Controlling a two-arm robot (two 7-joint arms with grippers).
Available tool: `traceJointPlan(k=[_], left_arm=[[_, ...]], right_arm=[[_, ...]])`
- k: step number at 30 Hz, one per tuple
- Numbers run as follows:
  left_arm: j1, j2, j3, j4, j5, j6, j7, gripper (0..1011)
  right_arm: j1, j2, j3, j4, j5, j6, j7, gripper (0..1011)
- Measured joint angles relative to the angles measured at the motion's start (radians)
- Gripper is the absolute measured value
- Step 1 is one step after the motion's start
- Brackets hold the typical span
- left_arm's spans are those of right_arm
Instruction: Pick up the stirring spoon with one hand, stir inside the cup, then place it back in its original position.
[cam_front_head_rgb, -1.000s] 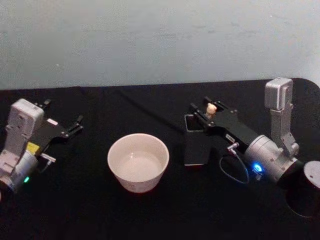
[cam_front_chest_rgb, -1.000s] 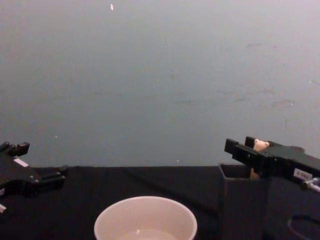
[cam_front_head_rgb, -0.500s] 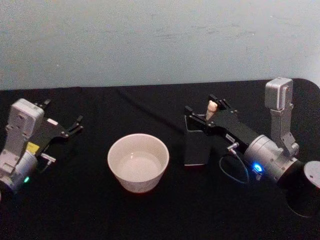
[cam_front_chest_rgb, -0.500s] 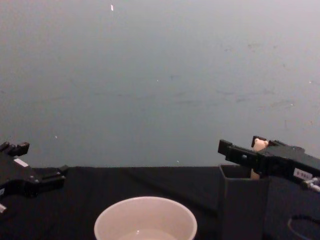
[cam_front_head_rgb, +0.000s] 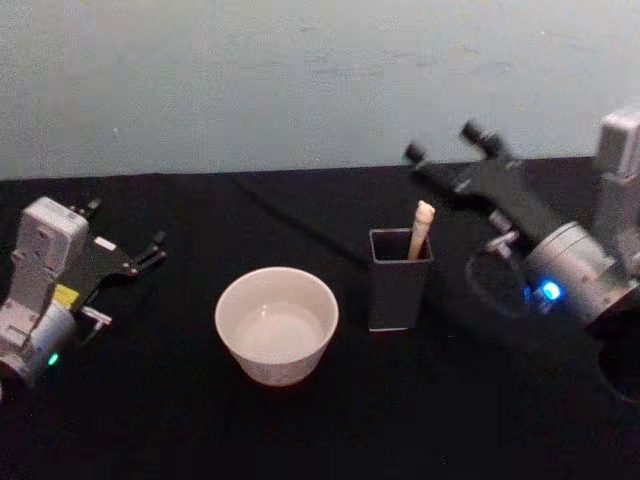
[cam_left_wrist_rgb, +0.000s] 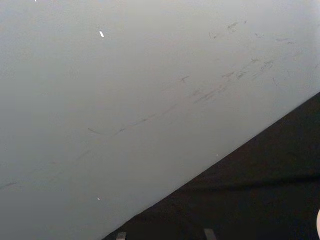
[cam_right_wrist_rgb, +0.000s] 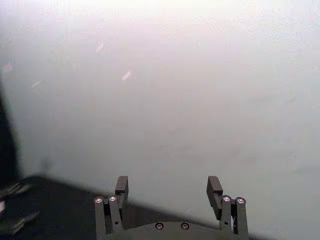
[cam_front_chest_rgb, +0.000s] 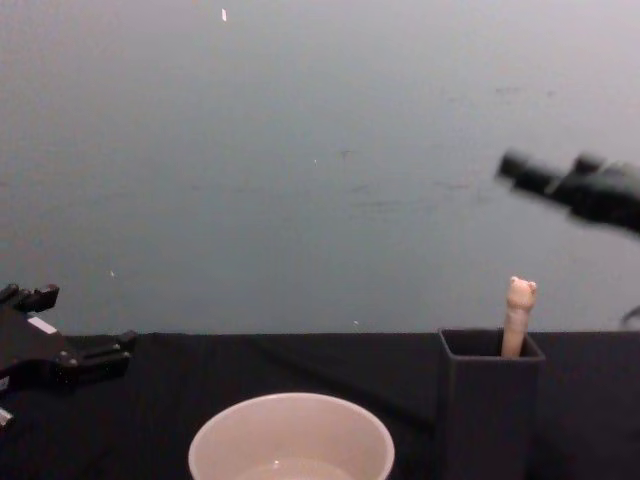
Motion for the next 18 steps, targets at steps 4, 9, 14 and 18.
traceJointPlan(k=[4, 9, 14, 18], left_arm=[[0.000, 0.000, 0.000, 0.000, 0.000, 0.000, 0.000, 1001], [0.000, 0.000, 0.000, 0.000, 0.000, 0.000, 0.000, 1001], [0.000, 0.000, 0.000, 0.000, 0.000, 0.000, 0.000, 1001], [0.000, 0.000, 0.000, 0.000, 0.000, 0.000, 0.000, 1002]], right_arm=[[-0.004, -0.009, 0.046, -0.013, -0.064, -0.034, -0.095, 1003], [-0.011, -0.012, 0.065, 0.029, -0.161, -0.038, -0.188, 1003], [-0.038, -0.013, 0.064, 0.086, -0.212, 0.008, -0.219, 1003], [-0.061, -0.023, 0.060, 0.116, -0.226, 0.040, -0.219, 1003]])
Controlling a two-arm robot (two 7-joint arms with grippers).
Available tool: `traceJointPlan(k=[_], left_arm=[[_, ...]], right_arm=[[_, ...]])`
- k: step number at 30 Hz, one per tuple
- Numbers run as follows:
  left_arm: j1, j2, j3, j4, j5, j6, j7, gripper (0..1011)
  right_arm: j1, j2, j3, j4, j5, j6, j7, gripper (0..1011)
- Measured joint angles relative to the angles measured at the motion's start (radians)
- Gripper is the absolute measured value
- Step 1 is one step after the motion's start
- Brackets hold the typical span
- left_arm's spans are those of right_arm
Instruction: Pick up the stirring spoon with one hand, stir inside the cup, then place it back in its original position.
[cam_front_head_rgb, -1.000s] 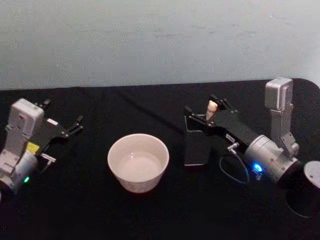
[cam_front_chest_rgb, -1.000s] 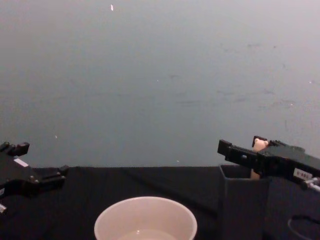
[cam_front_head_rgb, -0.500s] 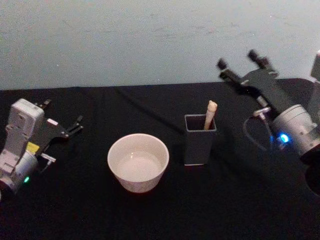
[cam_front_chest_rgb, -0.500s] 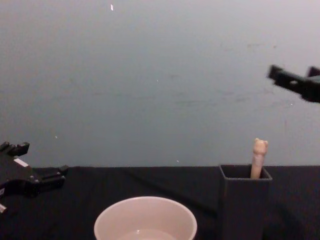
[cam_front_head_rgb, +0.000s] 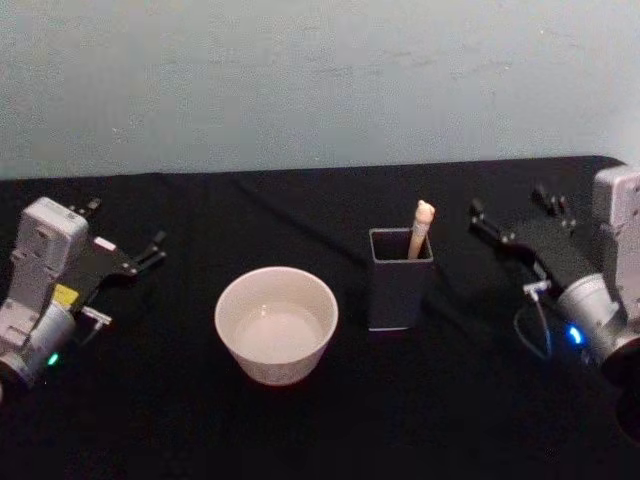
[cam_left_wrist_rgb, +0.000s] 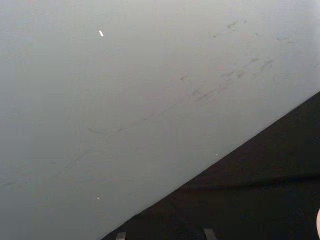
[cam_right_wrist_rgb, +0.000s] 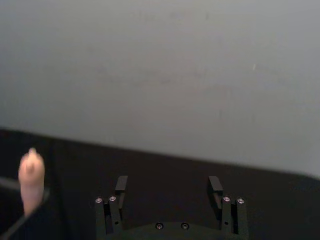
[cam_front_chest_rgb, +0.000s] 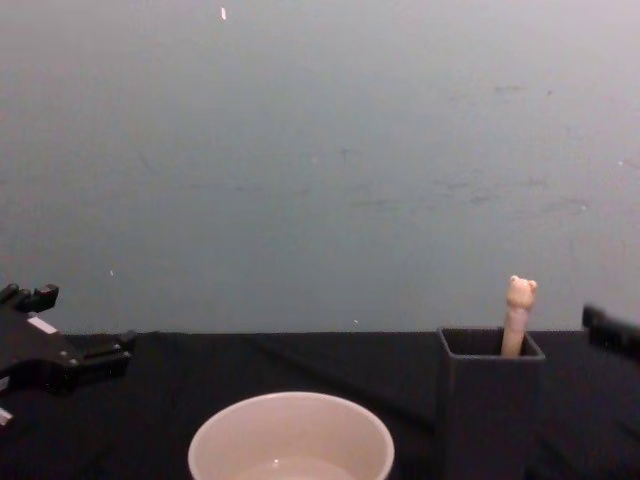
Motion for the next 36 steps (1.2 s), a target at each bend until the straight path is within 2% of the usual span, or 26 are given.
traceJointPlan(k=[10, 36], left_arm=[[0.000, 0.000, 0.000, 0.000, 0.000, 0.000, 0.000, 1001], [0.000, 0.000, 0.000, 0.000, 0.000, 0.000, 0.000, 1001]], right_arm=[[0.002, -0.021, -0.007, 0.069, -0.040, -0.006, 0.019, 1003], [-0.001, -0.017, -0.007, 0.059, -0.036, -0.003, 0.017, 1003]])
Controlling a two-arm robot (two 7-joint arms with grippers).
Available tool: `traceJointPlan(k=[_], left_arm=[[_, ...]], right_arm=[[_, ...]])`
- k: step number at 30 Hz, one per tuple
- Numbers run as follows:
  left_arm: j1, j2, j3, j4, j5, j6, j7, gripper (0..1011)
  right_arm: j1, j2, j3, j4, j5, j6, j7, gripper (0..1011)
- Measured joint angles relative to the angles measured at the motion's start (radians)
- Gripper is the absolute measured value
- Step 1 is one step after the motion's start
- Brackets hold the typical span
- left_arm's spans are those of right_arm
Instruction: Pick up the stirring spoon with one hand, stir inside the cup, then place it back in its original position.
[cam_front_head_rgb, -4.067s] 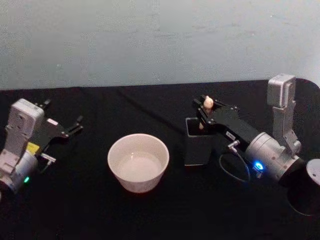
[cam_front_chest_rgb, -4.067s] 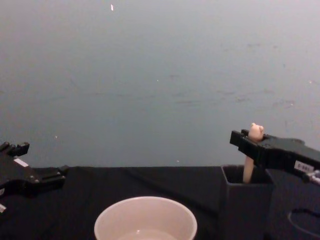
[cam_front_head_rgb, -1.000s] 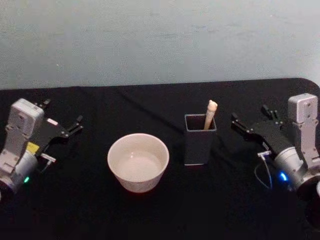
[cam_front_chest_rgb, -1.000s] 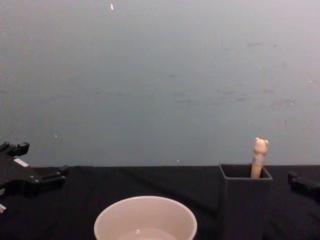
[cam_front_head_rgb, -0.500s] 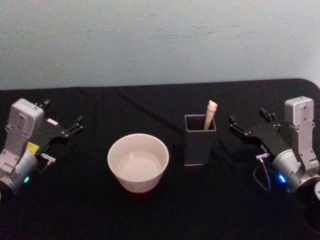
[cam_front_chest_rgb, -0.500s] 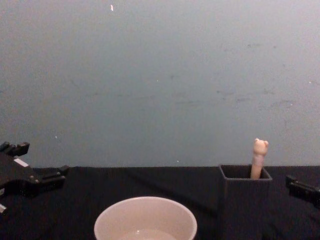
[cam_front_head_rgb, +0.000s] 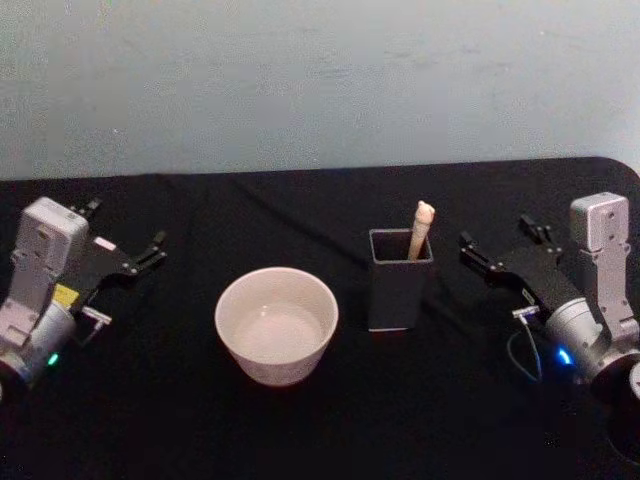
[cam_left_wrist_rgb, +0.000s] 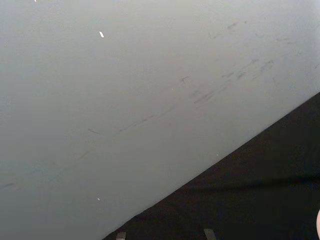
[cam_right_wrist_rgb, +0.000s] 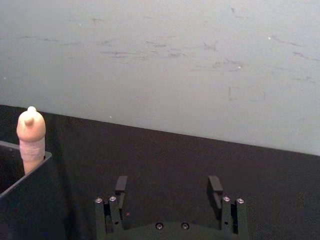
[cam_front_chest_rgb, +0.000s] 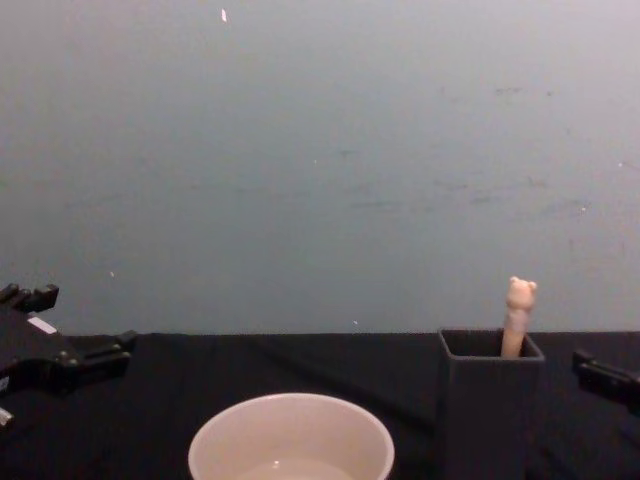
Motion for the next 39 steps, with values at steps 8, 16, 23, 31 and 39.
traceJointPlan(k=[8, 16, 23, 31, 39], left_arm=[[0.000, 0.000, 0.000, 0.000, 0.000, 0.000, 0.000, 1001], [0.000, 0.000, 0.000, 0.000, 0.000, 0.000, 0.000, 1001], [0.000, 0.000, 0.000, 0.000, 0.000, 0.000, 0.000, 1001], [0.000, 0.000, 0.000, 0.000, 0.000, 0.000, 0.000, 1001], [0.000, 0.000, 0.000, 0.000, 0.000, 0.000, 0.000, 1001]], right_arm=[[0.000, 0.000, 0.000, -0.001, 0.001, 0.001, 0.000, 1003], [0.000, 0.000, 0.000, -0.002, 0.001, 0.001, 0.000, 1003], [0.000, 0.000, 0.000, -0.002, 0.002, 0.001, 0.000, 1003], [0.000, 0.000, 0.000, -0.002, 0.001, 0.001, 0.000, 1003], [0.000, 0.000, 0.000, -0.002, 0.001, 0.001, 0.000, 1003]])
